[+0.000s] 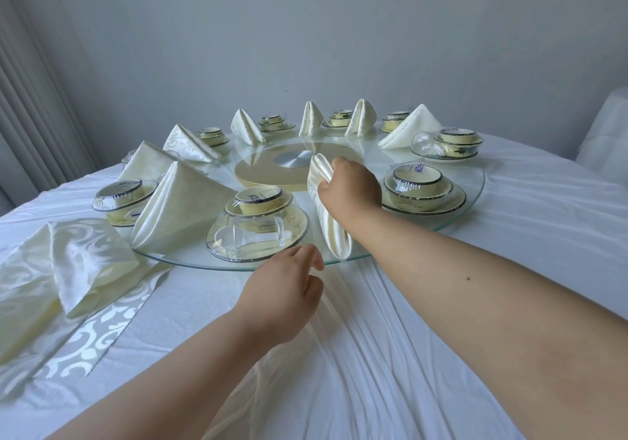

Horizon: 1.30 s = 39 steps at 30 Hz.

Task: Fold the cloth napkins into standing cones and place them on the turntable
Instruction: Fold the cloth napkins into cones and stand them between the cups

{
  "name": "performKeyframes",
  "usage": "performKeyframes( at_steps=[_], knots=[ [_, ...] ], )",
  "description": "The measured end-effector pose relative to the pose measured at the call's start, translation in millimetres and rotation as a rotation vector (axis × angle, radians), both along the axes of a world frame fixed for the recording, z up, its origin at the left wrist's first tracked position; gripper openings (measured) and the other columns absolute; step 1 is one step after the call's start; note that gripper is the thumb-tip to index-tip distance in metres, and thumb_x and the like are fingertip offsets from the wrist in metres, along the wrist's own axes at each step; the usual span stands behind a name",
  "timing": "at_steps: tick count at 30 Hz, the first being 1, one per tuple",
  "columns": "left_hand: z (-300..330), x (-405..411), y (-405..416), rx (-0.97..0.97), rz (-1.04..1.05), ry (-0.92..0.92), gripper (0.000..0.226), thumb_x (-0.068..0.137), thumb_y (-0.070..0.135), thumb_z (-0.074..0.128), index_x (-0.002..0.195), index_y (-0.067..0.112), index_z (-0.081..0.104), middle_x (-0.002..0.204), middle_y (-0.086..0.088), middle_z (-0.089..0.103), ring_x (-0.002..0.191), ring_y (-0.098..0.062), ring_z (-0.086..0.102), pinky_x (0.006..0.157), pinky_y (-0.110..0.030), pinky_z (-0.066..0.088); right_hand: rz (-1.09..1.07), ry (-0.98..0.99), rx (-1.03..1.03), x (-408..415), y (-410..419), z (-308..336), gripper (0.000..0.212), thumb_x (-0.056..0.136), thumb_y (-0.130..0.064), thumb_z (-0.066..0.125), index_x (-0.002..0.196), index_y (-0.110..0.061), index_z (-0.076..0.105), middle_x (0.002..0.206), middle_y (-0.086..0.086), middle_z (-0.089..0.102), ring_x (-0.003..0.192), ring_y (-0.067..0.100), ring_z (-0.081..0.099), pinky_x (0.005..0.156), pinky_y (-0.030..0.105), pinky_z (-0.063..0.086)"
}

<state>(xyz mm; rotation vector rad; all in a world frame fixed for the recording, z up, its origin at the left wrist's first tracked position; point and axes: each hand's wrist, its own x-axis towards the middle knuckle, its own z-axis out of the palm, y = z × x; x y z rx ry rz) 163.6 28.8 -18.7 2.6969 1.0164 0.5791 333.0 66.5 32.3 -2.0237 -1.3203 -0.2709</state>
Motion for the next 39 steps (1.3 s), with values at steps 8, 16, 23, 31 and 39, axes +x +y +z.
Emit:
performKeyframes(
  at_steps=[8, 16, 23, 31, 39],
  knots=[
    [1.6, 4.4, -1.2, 0.007, -0.002, -0.055, 0.038, 0.085, 0.015, 0.04, 0.122, 0.02, 0.047, 0.121, 0.004, 0.057, 0.106, -0.017, 0.053, 0.085, -0.034, 0.045, -0.003, 0.054, -0.021, 3.4, -1.2, -5.7, 0.044, 0.089, -0.048, 0.056, 0.11, -0.01, 0.048, 0.104, 0.007, 0.064, 0.093, 0.031, 0.061, 0.066, 0.03, 0.038],
    [3.3, 27.3, -4.5, 0.095, 0.083, -0.109, 0.049, 0.088, 0.018, 0.04, 0.137, 0.024, 0.033, 0.111, -0.005, 0.058, 0.1, -0.023, 0.054, 0.077, -0.037, 0.047, 0.026, 0.187, -0.071, 12.6, -12.7, -7.8, 0.063, 0.087, -0.063, 0.048, 0.127, -0.015, 0.041, 0.116, 0.002, 0.061, 0.104, 0.026, 0.06, 0.073, 0.032, 0.04],
    [4.4, 43.8, -5.7, 0.176, 0.202, -0.062, 0.04, 0.091, 0.025, 0.036, 0.13, 0.022, 0.04, 0.096, -0.002, 0.057, 0.091, -0.024, 0.052, 0.067, -0.033, 0.037, 0.106, 0.237, -0.084, 21.3, -18.6, -18.0, 0.05, 0.097, -0.056, 0.031, 0.127, -0.017, 0.041, 0.104, 0.003, 0.061, 0.1, 0.029, 0.059, 0.073, 0.033, 0.04],
    [0.1, 50.2, -3.5, 0.195, 0.239, -0.062, 0.036, 0.095, 0.034, 0.03, 0.126, 0.025, 0.044, 0.104, 0.002, 0.059, 0.096, -0.022, 0.052, 0.072, -0.033, 0.039, 0.169, 0.093, -0.031, 19.6, -28.5, -26.6, 0.047, 0.093, -0.053, 0.043, 0.129, -0.023, 0.037, 0.112, 0.0, 0.061, 0.099, 0.024, 0.059, 0.074, 0.033, 0.042],
    [4.1, 57.6, -1.8, 0.115, 0.246, -0.062, 0.03, 0.096, 0.043, 0.029, 0.115, 0.031, 0.047, 0.108, 0.004, 0.055, 0.102, -0.022, 0.052, 0.073, -0.035, 0.043, 0.126, 0.122, 0.077, 34.0, -44.3, -36.3, 0.023, 0.098, -0.026, 0.047, 0.121, -0.021, 0.046, 0.085, -0.004, 0.053, 0.084, 0.03, 0.059, 0.069, 0.036, 0.044]
  ],
)
